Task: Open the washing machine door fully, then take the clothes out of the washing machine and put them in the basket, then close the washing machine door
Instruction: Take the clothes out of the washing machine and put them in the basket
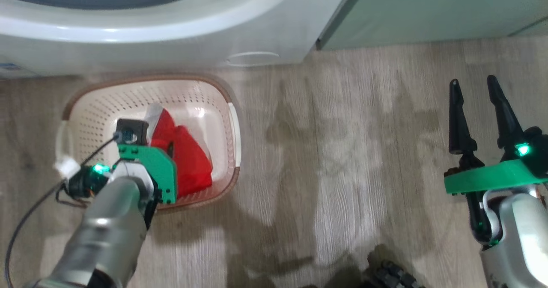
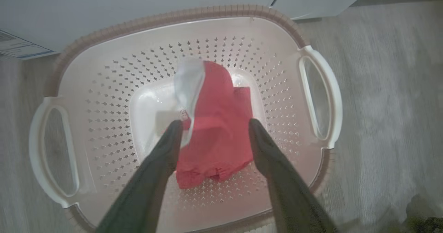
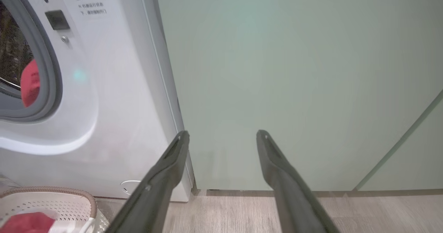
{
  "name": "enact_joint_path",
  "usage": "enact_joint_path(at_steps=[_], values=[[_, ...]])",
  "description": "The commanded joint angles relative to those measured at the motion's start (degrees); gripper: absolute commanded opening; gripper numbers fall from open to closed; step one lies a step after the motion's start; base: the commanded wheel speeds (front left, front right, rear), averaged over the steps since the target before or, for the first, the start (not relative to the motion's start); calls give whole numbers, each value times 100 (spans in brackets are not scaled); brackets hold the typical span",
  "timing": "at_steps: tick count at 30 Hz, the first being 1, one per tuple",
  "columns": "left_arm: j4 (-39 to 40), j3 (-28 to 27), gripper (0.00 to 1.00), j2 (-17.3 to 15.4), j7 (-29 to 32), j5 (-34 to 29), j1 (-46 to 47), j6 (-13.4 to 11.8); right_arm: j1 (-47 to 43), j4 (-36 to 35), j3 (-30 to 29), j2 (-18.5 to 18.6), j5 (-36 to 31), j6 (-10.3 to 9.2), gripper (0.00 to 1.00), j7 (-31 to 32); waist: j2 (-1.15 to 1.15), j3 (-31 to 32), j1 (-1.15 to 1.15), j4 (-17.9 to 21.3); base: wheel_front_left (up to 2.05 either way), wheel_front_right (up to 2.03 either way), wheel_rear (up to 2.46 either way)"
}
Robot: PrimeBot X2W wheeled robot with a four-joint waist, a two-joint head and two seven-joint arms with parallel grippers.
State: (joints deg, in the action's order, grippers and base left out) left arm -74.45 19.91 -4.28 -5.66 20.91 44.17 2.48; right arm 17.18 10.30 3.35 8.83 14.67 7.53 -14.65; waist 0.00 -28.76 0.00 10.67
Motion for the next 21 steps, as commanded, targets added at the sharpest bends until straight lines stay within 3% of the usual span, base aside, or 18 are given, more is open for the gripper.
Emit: enact_joint_path(at_steps=[1,10,21], values=[[56,-137,100,-107,-243,85,-137,-41,-229,-166,76,40,6,-4,100,-35,0,304,0,-135,0,0,0],[285,-259,100,-192,-921,191,-575,-11,-613,-73,191,-14,34,-4,100,-35,0,1467,0,-434,0,0,0],[2813,-1070,100,-600,-932,-82,-2017,-21,-1194,-111,122,-151,21,-4,100,-35,0,2476,0,-643,0,0,0]])
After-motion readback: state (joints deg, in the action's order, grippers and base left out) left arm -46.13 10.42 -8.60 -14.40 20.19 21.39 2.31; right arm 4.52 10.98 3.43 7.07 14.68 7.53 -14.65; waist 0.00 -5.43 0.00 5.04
